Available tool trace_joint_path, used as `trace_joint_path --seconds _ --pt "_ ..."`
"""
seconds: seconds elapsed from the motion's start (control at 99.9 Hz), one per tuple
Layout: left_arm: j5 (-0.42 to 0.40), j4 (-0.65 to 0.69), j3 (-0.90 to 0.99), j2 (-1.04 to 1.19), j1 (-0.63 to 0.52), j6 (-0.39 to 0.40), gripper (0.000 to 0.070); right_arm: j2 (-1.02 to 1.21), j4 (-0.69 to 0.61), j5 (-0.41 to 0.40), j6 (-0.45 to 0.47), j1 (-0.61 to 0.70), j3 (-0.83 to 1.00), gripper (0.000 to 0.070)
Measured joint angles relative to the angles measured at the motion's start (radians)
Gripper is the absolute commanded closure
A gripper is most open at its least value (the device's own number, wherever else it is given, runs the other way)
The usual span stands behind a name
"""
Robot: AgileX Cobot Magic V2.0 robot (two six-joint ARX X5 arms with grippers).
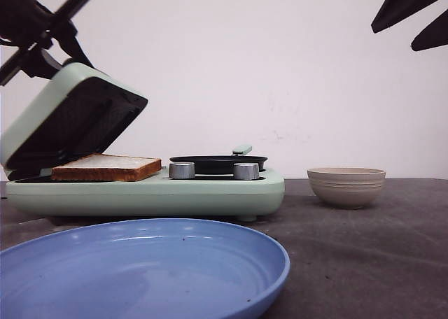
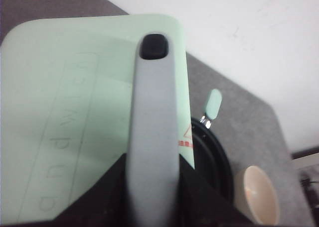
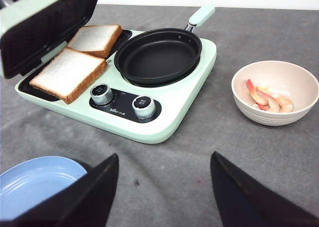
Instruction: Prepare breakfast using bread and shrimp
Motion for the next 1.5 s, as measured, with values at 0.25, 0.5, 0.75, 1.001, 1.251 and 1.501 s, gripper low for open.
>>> trace_joint_path --seconds 0.25,0.5,0.75,1.001,1.251,1.501 --pt "-0.052 0.020 0.000 0.104 -0.129 0.083 0.0698 0.000 0.000 0.000 0.005 0.000 0.000 0.0342" --pt "-0.066 0.037 0.013 0.198 -0.191 0.116 0.0699 0.000 -0.002 0.000 0.005 0.000 0.000 0.0342" --pt "-0.122 0.039 0.016 0.200 -0.212 0.119 0.0697 0.000 -0.026 0.000 0.015 0.000 0.000 0.0342" --pt "-0.131 0.015 0.034 0.209 -0.211 0.109 0.0400 0.000 -0.025 0.000 0.019 0.001 0.000 0.0342" --pt "-0.142 -0.023 0.048 0.179 -0.209 0.124 0.0380 0.000 -0.025 0.000 0.019 0.001 0.000 0.0342" --pt "-0.189 -0.062 0.048 0.027 -0.182 0.194 0.0381 0.000 -0.024 0.000 0.019 0.001 0.000 0.0342"
